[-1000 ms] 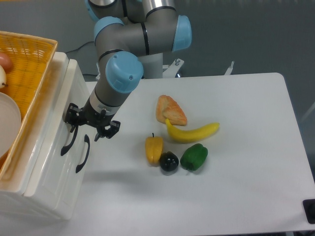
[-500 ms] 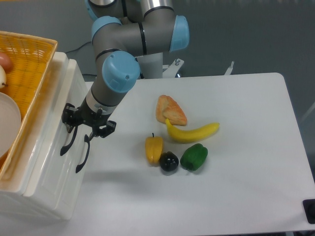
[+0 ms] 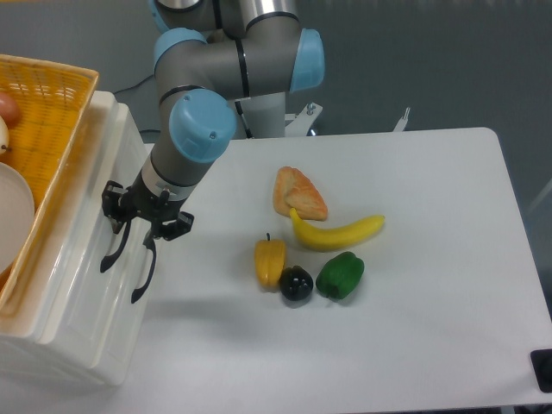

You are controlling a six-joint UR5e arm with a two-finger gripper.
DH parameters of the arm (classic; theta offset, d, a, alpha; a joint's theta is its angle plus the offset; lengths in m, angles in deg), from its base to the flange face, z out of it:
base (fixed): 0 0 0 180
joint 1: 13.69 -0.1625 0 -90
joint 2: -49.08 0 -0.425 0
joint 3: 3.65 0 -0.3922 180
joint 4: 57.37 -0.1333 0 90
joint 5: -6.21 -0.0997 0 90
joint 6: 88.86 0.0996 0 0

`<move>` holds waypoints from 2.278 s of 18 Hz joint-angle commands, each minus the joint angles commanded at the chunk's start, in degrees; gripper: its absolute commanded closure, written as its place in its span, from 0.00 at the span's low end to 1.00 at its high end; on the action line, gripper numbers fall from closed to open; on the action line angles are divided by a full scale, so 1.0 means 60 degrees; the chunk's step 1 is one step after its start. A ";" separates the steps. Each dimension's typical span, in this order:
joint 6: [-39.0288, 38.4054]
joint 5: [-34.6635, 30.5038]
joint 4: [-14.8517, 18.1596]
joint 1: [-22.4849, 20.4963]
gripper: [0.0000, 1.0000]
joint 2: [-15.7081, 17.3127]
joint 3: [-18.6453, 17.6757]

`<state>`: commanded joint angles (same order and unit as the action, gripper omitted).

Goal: Slide the top white drawer open
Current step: 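Lower the gripper onto the top drawer handle and close on it, then pull the top drawer outward from the cabinet by its handle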

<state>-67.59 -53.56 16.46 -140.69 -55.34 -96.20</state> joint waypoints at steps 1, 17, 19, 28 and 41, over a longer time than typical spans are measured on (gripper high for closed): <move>0.0000 0.0000 0.0000 0.0000 0.67 0.0000 0.0000; 0.0029 0.0000 -0.0015 -0.0073 0.90 -0.0014 0.0146; 0.0000 0.0000 -0.0015 -0.0059 0.90 -0.0145 0.0321; -0.0015 0.0000 -0.0015 -0.0029 0.90 -0.0395 0.0513; -0.0088 -0.0015 -0.0205 0.0000 0.91 -0.0542 0.0630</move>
<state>-68.12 -53.65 15.23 -140.69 -58.59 -92.42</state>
